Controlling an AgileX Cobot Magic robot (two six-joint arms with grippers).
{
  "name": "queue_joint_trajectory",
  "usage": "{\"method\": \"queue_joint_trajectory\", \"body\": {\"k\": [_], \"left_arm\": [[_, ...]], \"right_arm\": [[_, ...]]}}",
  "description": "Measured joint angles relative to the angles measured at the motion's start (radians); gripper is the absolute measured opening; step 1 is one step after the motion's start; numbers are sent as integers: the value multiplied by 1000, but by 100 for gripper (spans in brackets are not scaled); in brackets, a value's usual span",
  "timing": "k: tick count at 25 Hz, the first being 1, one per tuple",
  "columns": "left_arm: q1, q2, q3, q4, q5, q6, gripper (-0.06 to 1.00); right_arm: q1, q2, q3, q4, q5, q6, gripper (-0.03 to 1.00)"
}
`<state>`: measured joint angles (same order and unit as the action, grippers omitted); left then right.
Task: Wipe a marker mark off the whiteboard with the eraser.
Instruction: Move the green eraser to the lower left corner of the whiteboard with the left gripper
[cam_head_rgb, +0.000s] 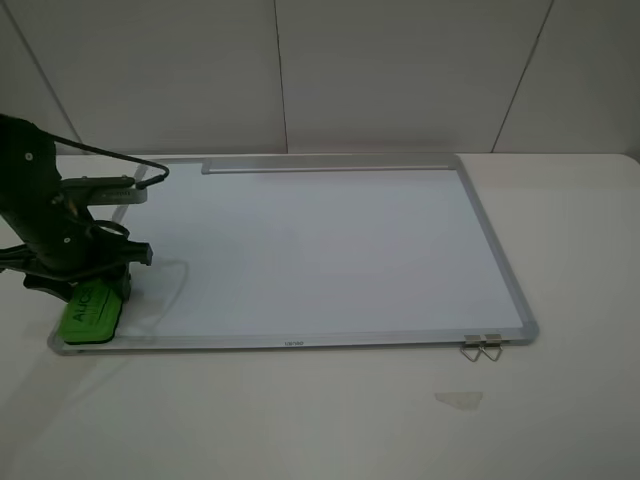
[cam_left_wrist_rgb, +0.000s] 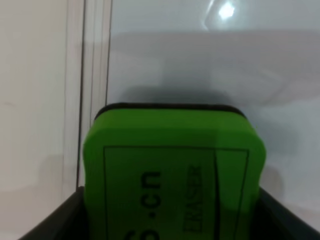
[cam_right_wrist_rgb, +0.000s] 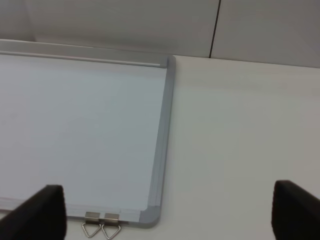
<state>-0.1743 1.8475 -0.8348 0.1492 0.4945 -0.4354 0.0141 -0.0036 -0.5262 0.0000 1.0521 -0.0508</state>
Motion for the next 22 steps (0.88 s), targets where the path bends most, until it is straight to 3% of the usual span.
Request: {"method": "queue_joint_trajectory", "body": {"k": [22], "left_arm": [[0,21,-7,-4,24,-18,62]], "right_arm": [[0,0,0,0,0,0,82]]}}
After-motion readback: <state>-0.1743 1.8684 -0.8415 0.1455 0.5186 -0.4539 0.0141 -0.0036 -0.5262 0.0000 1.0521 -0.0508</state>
